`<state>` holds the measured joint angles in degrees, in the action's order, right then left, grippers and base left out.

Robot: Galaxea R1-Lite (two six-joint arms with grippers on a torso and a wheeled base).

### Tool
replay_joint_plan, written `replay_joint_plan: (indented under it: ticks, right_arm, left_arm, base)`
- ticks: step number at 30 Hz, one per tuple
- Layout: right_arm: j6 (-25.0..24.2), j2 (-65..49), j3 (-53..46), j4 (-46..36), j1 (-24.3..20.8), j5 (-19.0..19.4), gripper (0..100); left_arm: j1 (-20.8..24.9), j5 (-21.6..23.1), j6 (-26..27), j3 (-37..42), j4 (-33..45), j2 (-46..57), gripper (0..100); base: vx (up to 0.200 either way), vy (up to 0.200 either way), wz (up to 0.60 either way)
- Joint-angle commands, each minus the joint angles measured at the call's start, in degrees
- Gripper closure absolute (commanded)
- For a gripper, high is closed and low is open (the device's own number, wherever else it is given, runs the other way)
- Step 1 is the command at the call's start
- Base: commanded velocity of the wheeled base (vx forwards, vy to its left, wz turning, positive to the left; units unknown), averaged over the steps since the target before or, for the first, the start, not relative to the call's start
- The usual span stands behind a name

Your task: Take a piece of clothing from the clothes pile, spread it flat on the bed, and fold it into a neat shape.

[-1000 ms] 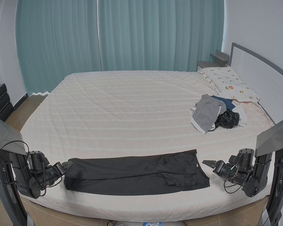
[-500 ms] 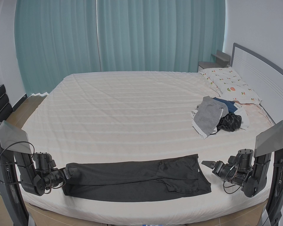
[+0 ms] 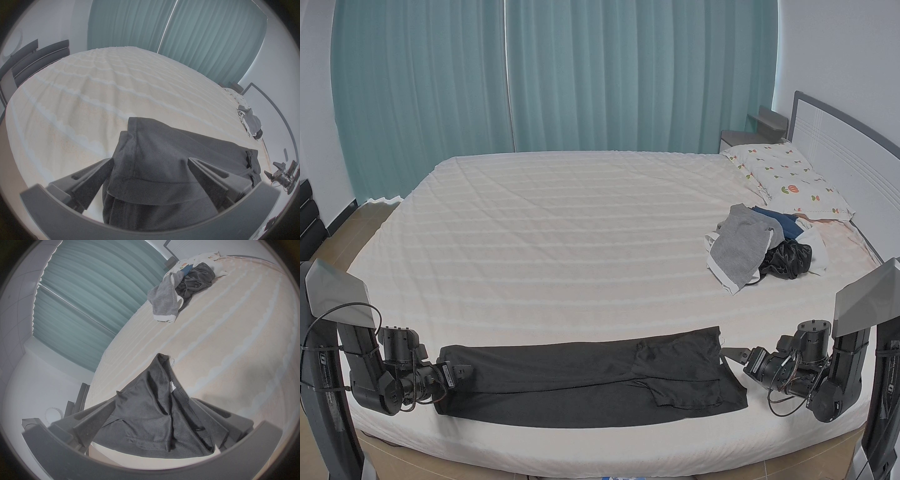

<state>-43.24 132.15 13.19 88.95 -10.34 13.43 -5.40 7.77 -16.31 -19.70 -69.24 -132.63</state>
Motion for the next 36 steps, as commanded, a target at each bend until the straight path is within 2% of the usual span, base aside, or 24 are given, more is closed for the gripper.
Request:
replay_joint_plan:
  ticks: [1,7,12,15,27,28,36]
  right_arm:
    - [0.0,0.3,-0.1,0.6,-0.4,0.0,0]
    - [0.0,0.3,0.0,0.6,-0.5,0.0,0]
    - [0.1,0.9,0.0,0.6,-1.3,0.0,0]
    - [0.1,1.0,0.0,0.6,-1.3,0.0,0]
    - [0.0,1.0,0.0,0.6,-1.7,0.0,0]
    - [0.0,1.0,-0.1,0.6,-1.7,0.0,0]
    - [0.0,1.1,-0.2,0.6,-1.7,0.0,0]
  left_arm:
    - [0.0,0.0,0.4,-0.8,-0.1,-1.8,0]
    - [-0.8,0.1,0.4,-2.4,-0.1,-3.8,0]
    - [-1.5,6.6,0.3,-0.6,-0.3,-3.1,0]
    - [-2.1,8.7,0.4,0.1,-0.6,-2.4,0]
    - [-2.5,9.0,0.5,-0.9,-1.1,-3.1,0]
    - [-2.5,9.0,0.4,-0.8,-1.1,-3.1,100]
    - [-4.4,9.0,0.1,-0.3,-4.8,-2.4,100]
  base:
    - [0.000,0.000,0.00]
    - [0.000,0.000,0.00]
    - [0.000,0.000,0.00]
    - [0.000,0.000,0.00]
    - [0.000,0.000,0.00]
    - [0.000,0.000,0.00]
    - [0.000,0.000,0.00]
